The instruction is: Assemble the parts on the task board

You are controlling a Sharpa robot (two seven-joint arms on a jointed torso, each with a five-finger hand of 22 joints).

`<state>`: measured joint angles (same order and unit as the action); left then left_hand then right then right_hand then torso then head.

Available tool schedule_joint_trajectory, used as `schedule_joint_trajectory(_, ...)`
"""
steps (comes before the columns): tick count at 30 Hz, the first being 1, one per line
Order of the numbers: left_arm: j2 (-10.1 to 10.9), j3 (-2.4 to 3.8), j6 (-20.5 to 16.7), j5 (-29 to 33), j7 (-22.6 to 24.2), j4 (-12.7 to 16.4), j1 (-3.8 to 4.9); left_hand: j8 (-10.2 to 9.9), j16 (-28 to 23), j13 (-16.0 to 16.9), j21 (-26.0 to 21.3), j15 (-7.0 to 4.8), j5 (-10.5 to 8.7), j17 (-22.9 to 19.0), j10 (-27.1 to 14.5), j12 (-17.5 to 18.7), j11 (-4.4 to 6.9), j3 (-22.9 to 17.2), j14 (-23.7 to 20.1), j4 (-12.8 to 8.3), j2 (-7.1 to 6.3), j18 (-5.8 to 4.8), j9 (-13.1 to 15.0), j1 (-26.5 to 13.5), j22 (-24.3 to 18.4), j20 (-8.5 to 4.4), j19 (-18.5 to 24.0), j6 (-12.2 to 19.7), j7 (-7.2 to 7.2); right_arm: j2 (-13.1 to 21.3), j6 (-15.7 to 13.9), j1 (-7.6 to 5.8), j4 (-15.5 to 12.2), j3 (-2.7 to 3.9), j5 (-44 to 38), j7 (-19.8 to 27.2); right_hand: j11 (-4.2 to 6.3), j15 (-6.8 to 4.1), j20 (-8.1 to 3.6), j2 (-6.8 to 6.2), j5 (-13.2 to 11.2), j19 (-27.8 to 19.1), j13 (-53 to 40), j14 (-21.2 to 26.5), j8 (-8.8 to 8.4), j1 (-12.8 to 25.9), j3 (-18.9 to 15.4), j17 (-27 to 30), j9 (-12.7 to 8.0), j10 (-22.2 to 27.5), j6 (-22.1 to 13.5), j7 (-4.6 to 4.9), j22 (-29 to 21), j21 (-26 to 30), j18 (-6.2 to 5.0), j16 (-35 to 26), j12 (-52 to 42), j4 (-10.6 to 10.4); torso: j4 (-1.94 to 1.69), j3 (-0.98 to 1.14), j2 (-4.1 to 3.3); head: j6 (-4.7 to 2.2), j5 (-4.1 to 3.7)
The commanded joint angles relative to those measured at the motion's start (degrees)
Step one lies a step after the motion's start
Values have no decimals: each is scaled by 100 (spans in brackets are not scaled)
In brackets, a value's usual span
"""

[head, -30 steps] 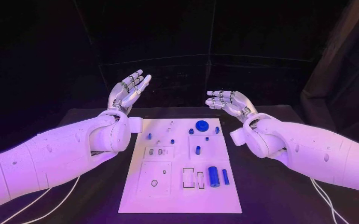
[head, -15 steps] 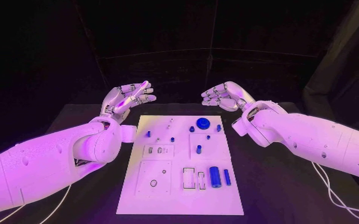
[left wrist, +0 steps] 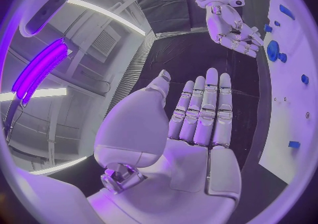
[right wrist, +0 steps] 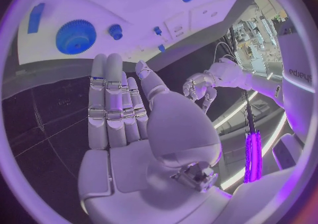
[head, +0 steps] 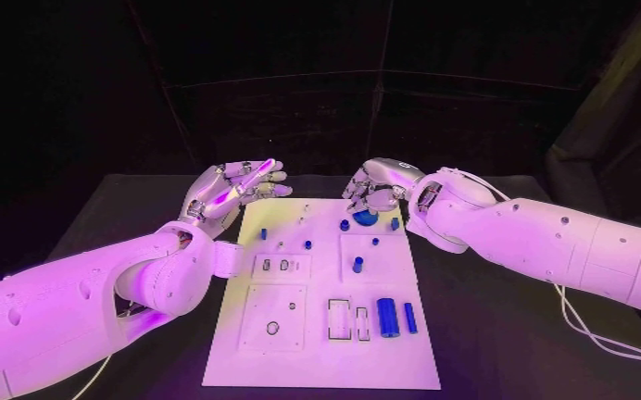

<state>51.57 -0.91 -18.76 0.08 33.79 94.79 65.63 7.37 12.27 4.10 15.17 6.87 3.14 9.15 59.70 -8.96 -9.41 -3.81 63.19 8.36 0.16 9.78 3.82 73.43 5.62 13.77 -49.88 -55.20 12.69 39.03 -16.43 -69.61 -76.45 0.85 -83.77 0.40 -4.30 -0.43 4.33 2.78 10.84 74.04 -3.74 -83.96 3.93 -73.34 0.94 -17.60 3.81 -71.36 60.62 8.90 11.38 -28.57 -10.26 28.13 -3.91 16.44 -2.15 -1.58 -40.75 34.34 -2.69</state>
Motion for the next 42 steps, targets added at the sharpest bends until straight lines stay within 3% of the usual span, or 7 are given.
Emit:
schedule_joint_trajectory(1,17,2,316,-123,-84,26,4,-43,-42,-7,-34,19,-9,11,11,50,-24,2,17,-46,59,81,-8,-15,-22,1,-41,-25,14,-47,327,-25,-1,9,-1090,-624,20,-47,-48,-14,36,184,-9,-262,-29,99,26,-558,-6,34,-130,-90,157,-295,-19,840,35,-9,-36,-9,-119,-20,-23)
schedule_joint_trajectory(4,24,1,375,-139,-103,36,3,-68,-75,-11,-61,27,-10,19,3,85,-32,22,10,-53,76,80,-9,-36,-42,7,-43,-20,21,-86,415,-32,4,11,-1217,-722,17,-50,-47,-40,41,285,-15,-277,-29,149,69,-2045,-3,99,-152,-69,389,-686,10,2347,21,-6,-54,-20,-165,-23,-52)
schedule_joint_trajectory(8,13,0,421,-151,-116,32,1,-84,-96,-12,-76,31,-9,23,-2,105,-35,33,4,-59,87,80,-9,-44,-53,10,-43,-17,23,-127,559,-40,22,11,-1310,-810,-14,-25,-20,-56,22,246,-25,-237,-33,193,123,-3107,-5,264,-169,-43,723,-1208,14,3357,9,-23,-76,-27,-203,6,-74)
schedule_joint_trajectory(20,27,0,419,-156,-139,-17,0,-92,-107,-13,-84,34,-10,26,-4,116,-38,39,1,-63,92,80,-10,-48,-60,13,-44,-15,25,-179,787,-50,-45,12,-1369,-747,-37,-15,28,-54,7,123,-29,-184,-22,189,191,-3680,-1,349,-158,-31,1420,-1910,55,3896,18,-27,-83,-29,-252,15,-84)
schedule_joint_trajectory(27,22,0,416,-156,-168,-45,0,-98,-115,-13,-90,35,-10,27,-5,123,-40,45,-1,-66,95,80,-10,-52,-64,14,-46,-14,29,-224,952,-50,-8,11,-1363,-730,-27,-20,34,13,40,153,-33,-191,-3,155,295,-3901,7,269,-79,-24,1890,-2319,101,4100,4,-15,-100,-31,-278,30,-90)
schedule_joint_trajectory(42,12,0,402,-155,-197,-117,1,-117,-141,-14,-108,42,-9,33,-11,147,-52,61,-5,-79,104,80,-10,-57,-79,19,-49,-8,47,-314,1135,-49,83,11,-1310,-659,-4,-42,37,190,-22,139,-14,-186,-1,0,780,-4189,5,134,87,-32,2532,-2911,160,4385,19,14,-88,-19,-303,38,-90)
